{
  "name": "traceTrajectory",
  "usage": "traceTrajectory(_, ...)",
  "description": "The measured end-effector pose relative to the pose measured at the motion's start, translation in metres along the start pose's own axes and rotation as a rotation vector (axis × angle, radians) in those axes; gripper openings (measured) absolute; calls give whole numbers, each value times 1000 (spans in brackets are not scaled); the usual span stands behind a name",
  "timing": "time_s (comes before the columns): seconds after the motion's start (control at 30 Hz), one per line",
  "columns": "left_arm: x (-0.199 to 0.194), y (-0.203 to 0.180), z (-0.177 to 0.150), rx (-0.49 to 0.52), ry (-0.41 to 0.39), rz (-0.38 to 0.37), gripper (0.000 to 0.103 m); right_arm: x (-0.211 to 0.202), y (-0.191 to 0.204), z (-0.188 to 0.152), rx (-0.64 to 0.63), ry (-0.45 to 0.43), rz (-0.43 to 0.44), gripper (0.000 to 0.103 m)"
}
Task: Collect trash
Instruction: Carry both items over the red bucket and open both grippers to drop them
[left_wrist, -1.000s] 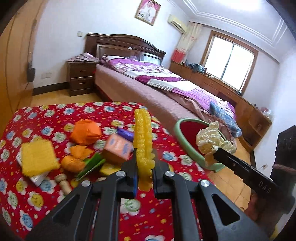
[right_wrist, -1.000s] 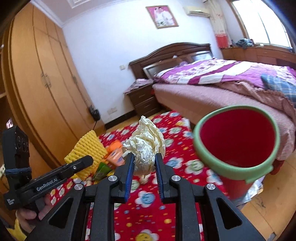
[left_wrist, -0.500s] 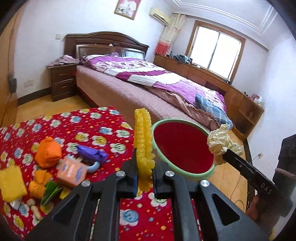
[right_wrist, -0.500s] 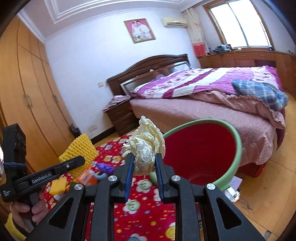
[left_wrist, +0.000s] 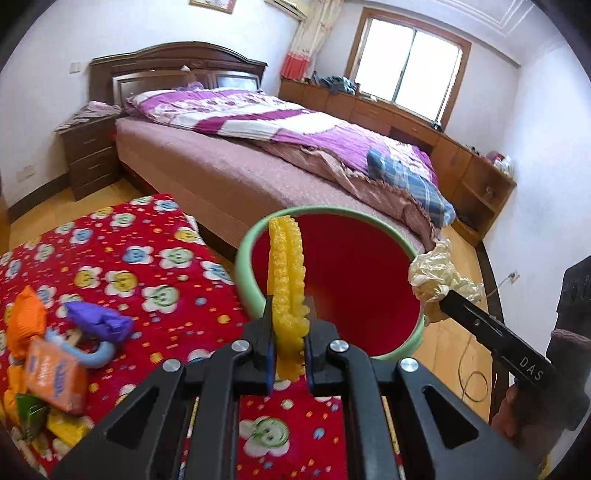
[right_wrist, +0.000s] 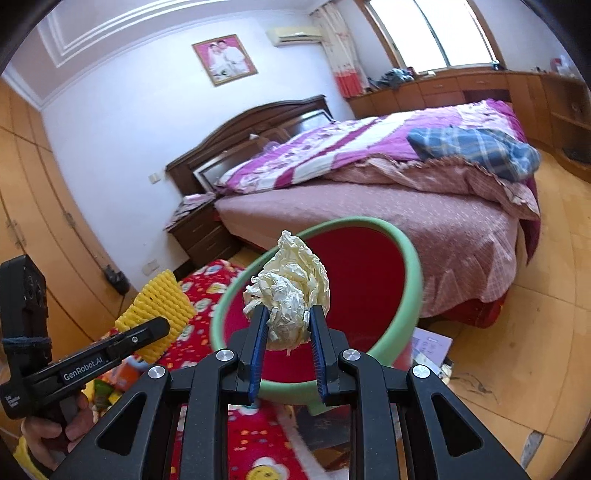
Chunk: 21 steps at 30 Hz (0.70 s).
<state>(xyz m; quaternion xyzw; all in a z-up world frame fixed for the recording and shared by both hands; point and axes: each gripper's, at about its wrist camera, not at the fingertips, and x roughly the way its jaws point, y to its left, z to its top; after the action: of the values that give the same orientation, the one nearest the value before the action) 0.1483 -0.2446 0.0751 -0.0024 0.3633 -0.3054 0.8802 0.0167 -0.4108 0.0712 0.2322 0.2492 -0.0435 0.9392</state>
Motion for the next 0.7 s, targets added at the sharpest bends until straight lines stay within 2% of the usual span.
traceTrajectory(0.23, 46, -10, 3, 18, 74, -9, 11, 25, -16, 6, 0, 49, -87, 23)
traceTrajectory(0.57, 65, -10, 5, 21, 116, -6, 11, 52, -26, 13, -29, 106, -119, 25)
traceTrajectory(0.63, 69, -11, 6, 24, 136, -9, 14, 55, -26, 14, -35, 112, -119, 26)
traceTrajectory(0.7, 71, -11, 7, 28, 151, -9, 24, 59, -25, 16, -38, 119, -113, 27)
